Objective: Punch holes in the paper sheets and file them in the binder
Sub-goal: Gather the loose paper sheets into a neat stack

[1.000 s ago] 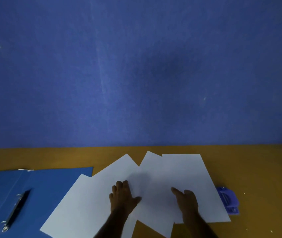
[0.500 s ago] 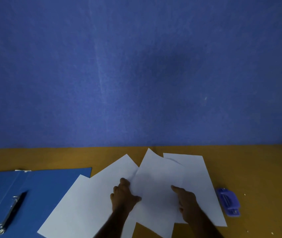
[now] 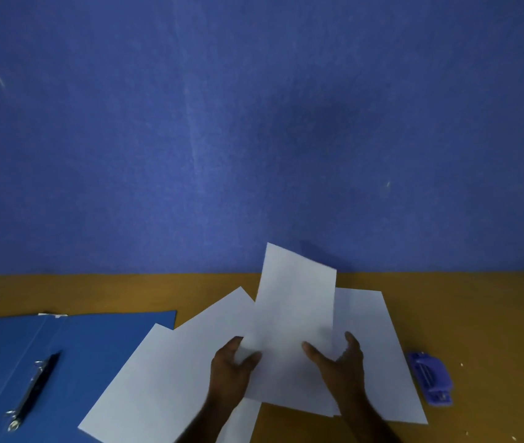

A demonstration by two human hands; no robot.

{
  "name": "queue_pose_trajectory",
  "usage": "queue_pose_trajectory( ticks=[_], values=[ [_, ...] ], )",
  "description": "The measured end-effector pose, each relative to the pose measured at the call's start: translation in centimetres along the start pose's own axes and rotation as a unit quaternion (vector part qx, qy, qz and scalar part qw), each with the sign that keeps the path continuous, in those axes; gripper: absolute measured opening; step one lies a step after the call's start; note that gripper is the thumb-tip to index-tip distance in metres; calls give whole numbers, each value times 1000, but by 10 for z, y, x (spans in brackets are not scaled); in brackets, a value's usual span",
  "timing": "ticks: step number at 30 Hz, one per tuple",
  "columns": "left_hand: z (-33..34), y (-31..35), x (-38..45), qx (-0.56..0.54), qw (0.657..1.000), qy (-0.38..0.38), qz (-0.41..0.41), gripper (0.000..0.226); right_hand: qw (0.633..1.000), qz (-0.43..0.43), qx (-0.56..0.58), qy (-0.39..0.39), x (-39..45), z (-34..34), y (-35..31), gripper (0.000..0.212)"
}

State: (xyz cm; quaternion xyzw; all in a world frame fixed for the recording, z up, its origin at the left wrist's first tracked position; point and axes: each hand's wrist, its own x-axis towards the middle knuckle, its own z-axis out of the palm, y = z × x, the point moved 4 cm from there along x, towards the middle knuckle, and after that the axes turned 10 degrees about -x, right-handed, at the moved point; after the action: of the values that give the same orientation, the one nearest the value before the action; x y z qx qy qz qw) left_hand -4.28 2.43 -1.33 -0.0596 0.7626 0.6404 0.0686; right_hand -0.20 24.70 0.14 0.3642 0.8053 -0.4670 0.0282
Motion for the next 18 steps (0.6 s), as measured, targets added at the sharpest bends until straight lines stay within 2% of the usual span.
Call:
queue_pose_trajectory(
  ticks=[2, 5, 6, 8, 11, 13, 14, 16, 18],
  values=[
    [-7, 7, -4, -31, 999, 4, 8, 21, 999, -8, 35, -22, 8, -4, -2, 90],
    [-17, 7, -4, -48, 999, -19, -12, 27, 995, -85, 52, -20, 10, -15, -11, 25],
    [-21, 5, -2, -56, 998, -34, -21, 32, 993, -115, 27, -8, 10, -18, -13, 13],
    [-28, 2, 1, -99, 993, -55, -46, 44, 987, -162, -3, -12, 7, -19, -18, 4],
    [-34, 4, 2, -148, 986, -29, -66, 38, 979, -196, -22, -51, 3, -14, -23, 16],
    [-37, 5, 2, -134, 989, -2, -55, 29, 975, -206, -47, -69, 0, -12, -20, 11],
    [-40, 3, 2, -119, 991, 11, -51, 27, 973, -209, -63, -69, -2, -13, -17, 19],
    [-47, -3, 3, -104, 993, 36, -44, 26, 968, -204, -137, -51, -1, -16, -2, 53],
    [-58, -7, 4, -80, 994, 61, -33, 27, 936, -215, -278, -8, 4, -17, 22, 87]
  ],
)
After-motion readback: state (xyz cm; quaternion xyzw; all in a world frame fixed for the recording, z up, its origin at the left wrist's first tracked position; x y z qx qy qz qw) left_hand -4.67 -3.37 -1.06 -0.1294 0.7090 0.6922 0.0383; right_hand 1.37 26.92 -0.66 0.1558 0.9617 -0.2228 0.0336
